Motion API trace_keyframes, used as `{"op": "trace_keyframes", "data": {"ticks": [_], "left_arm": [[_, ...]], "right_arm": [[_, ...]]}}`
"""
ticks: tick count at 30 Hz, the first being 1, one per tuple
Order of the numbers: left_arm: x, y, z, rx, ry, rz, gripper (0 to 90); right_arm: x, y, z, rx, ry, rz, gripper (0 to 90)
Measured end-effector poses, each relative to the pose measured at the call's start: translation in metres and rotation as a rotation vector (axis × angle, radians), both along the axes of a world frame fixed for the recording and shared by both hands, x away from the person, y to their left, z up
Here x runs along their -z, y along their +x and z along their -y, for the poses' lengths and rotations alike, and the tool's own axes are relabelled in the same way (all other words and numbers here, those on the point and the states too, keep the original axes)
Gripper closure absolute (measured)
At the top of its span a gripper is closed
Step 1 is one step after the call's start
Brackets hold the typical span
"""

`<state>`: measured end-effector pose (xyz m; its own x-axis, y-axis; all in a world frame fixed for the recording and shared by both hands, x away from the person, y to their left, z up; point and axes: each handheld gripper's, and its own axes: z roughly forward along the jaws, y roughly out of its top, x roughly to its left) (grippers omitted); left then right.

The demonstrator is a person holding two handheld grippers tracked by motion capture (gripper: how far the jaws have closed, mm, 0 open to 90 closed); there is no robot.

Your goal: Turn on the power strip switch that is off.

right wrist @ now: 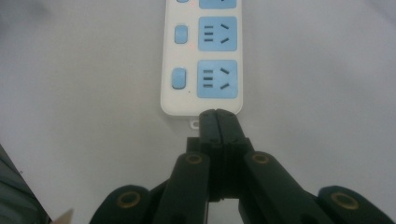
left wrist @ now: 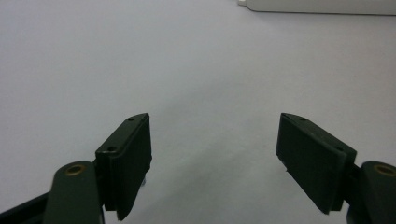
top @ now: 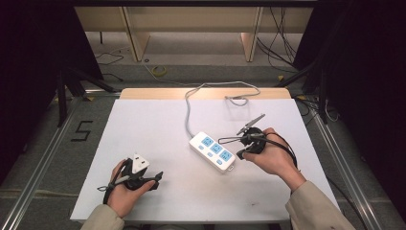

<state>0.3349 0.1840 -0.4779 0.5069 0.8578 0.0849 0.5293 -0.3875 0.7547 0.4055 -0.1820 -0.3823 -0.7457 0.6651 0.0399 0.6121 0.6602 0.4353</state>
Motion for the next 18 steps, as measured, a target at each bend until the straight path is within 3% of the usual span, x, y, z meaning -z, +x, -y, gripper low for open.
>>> {"op": "trace_keyframes", "data": {"ticks": [18], "left_arm": [[-0.0003,0.0,0.0001,-0.001,-0.001,0.004,26.7]], "right_arm": [[-0.0022,0.0046,-0.0093,-0.011,-0.012,-0.004,90.0]]}}
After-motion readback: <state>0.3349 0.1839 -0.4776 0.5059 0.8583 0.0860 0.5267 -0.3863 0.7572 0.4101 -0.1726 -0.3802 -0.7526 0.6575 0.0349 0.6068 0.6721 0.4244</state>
